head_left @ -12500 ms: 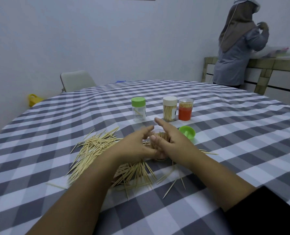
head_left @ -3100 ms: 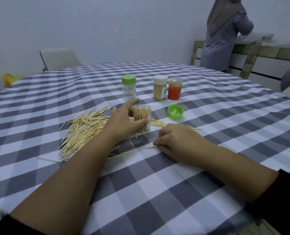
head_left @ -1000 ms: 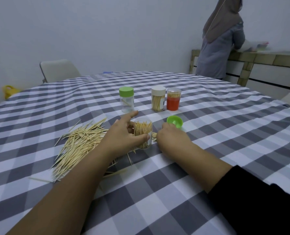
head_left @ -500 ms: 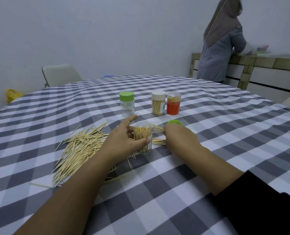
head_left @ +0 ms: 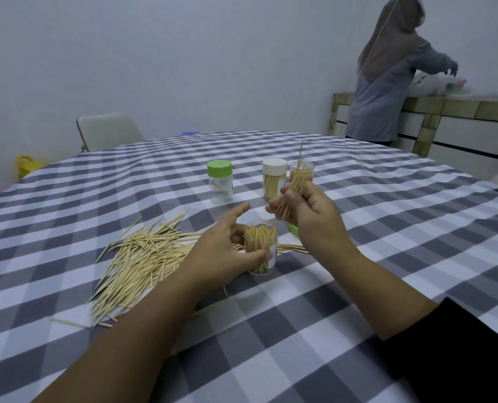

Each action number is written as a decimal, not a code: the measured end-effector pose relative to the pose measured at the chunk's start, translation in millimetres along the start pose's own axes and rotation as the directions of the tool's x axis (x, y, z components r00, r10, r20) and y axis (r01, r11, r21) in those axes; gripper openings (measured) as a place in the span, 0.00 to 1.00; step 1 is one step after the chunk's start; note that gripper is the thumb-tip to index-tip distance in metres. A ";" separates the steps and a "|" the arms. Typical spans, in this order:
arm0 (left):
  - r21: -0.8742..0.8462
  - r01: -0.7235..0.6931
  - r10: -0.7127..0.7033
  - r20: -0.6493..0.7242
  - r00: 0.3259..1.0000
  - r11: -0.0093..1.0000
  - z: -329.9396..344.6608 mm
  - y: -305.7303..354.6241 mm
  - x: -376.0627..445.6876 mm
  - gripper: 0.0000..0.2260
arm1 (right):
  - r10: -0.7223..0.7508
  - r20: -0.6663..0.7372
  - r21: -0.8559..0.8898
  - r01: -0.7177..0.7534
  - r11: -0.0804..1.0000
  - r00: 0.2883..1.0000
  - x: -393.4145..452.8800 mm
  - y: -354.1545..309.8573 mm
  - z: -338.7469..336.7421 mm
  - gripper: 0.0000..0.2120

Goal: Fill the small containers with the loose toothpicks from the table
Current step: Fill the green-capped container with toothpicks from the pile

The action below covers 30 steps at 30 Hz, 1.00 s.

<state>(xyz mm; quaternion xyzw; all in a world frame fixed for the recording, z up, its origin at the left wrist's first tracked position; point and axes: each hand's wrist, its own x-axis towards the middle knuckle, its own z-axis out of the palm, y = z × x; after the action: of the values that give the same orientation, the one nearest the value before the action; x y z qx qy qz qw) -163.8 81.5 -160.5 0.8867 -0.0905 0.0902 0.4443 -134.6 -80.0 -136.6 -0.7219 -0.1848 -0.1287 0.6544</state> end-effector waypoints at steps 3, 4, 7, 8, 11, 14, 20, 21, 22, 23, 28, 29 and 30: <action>-0.004 -0.008 0.008 0.009 1.000 1.000 1.8 0.7 0.2 0.40 | -0.016 -0.015 0.135 0.018 0.991 1.000 -2.7 -3.3 3.2 0.09; -0.006 -0.011 0.012 0.010 1.000 1.000 1.9 0.9 0.5 0.40 | -0.009 0.005 0.140 0.008 0.990 1.000 -3.7 -3.5 4.8 0.08; 0.009 -0.019 0.019 0.012 1.000 1.000 1.5 2.1 0.5 0.40 | 0.059 0.097 0.021 -0.062 0.998 0.994 -6.5 -0.5 10.0 0.07; 0.010 -0.019 0.019 0.008 1.000 1.000 1.1 2.4 0.2 0.40 | 0.095 0.118 -0.009 -0.095 0.995 0.988 -7.1 0.8 11.1 0.07; 0.005 -0.016 0.016 -0.007 1.000 1.000 -0.6 2.0 0.1 0.40 | 0.144 0.121 -0.051 -0.139 0.989 0.982 -6.2 1.9 11.6 0.08; 0.006 -0.017 0.016 0.001 1.000 1.000 -1.0 1.7 -0.2 0.41 | 0.174 0.128 -0.041 -0.170 0.985 0.976 -6.1 1.6 11.7 0.08; 0.022 -0.029 0.029 0.003 1.000 0.999 -1.9 2.6 -0.5 0.40 | 0.286 0.217 0.008 -0.295 0.956 0.933 -8.7 -0.2 12.9 0.10; 0.028 -0.032 0.032 0.003 0.999 0.999 -1.9 3.0 -0.7 0.40 | 0.294 0.231 0.023 -0.307 0.951 0.928 -9.1 -1.5 12.6 0.10; 0.033 -0.035 0.035 0.004 0.999 0.999 -1.9 3.2 -0.9 0.40 | 0.299 0.248 0.033 -0.316 0.948 0.922 -9.6 -2.4 12.3 0.10; 0.034 -0.037 0.037 0.006 0.999 0.999 -1.7 3.5 -0.9 0.40 | 0.300 0.267 0.043 -0.322 0.946 0.916 -10.2 -3.1 11.9 0.10; 0.024 -0.048 0.048 0.005 0.999 0.999 -1.3 1.2 -0.1 0.40 | 0.279 0.306 0.128 -0.329 0.935 0.910 -12.1 -4.2 11.3 0.09; 0.026 -0.051 0.051 0.006 0.999 0.998 -1.1 1.3 -0.1 0.40 | 0.265 0.299 0.135 -0.315 0.939 0.917 -12.1 -4.0 11.2 0.09; 0.029 -0.055 0.055 0.005 0.998 0.998 -1.0 1.4 -0.2 0.40 | 0.247 0.287 0.130 -0.294 0.947 0.925 -12.1 -3.4 11.3 0.09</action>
<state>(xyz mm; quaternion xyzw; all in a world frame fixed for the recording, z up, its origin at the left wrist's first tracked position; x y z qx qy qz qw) -164.4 81.4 -158.9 0.8904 -0.1145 0.1016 0.4287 -147.6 -69.7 -140.0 -0.6924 -0.1799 0.0778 0.6944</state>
